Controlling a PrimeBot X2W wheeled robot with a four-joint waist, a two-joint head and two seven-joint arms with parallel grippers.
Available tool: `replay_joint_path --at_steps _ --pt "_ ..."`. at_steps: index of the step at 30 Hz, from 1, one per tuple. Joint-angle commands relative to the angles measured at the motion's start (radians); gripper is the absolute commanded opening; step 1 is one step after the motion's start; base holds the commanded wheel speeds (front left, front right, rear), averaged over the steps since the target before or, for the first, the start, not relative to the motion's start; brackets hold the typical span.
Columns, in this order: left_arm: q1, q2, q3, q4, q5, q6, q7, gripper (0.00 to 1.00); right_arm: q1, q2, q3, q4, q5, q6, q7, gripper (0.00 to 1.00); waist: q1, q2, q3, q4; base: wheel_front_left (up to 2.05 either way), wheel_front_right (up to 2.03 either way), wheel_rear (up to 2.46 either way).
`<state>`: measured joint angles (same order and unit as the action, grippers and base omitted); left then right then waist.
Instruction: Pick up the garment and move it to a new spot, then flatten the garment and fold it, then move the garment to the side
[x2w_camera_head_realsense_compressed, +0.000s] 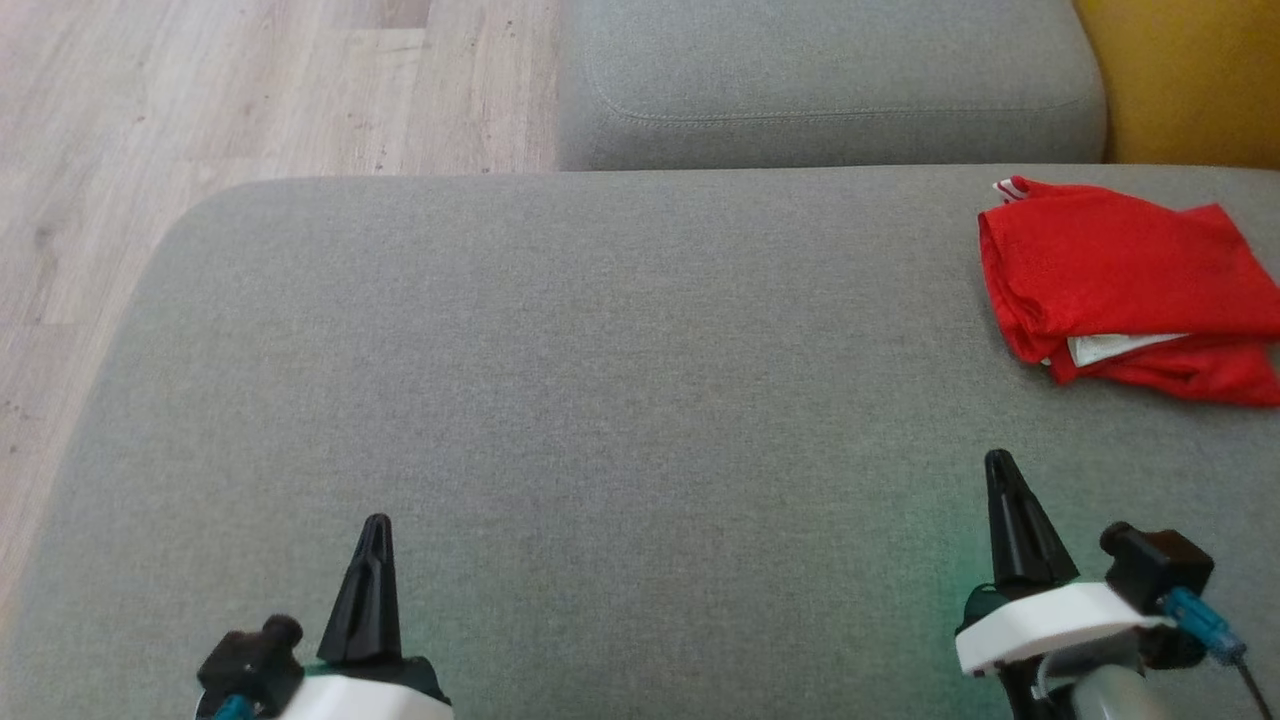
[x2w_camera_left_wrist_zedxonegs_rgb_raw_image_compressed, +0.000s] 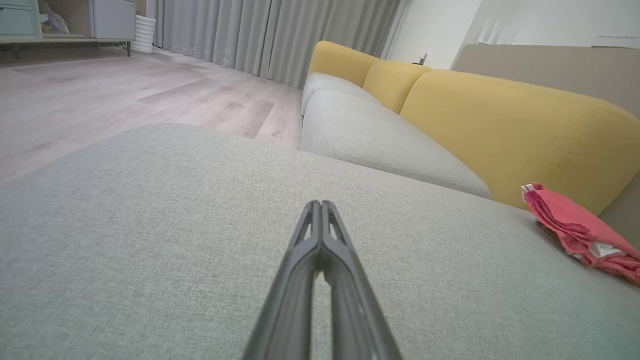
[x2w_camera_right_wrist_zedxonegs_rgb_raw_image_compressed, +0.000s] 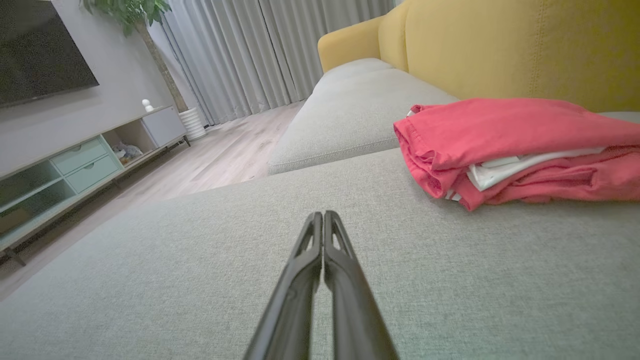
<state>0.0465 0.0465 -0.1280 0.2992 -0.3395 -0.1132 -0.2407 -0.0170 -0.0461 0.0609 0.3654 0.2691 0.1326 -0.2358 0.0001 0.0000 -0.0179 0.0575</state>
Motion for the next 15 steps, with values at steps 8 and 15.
replay_joint_path --at_steps 8,15 --pt "-0.050 0.001 0.026 -0.035 -0.101 -0.002 0.026 0.00 -0.053 -0.003 -0.015 -0.043 0.110 0.000 0.028 0.00 0.0000 0.0000 0.002 -0.004 0.00 0.00 0.00" --pt "-0.057 0.001 0.041 -0.036 -0.185 -0.003 0.050 0.00 -0.056 -0.004 -0.025 -0.048 0.200 0.000 0.051 0.00 0.0000 0.0000 0.003 -0.008 0.00 0.00 0.00"
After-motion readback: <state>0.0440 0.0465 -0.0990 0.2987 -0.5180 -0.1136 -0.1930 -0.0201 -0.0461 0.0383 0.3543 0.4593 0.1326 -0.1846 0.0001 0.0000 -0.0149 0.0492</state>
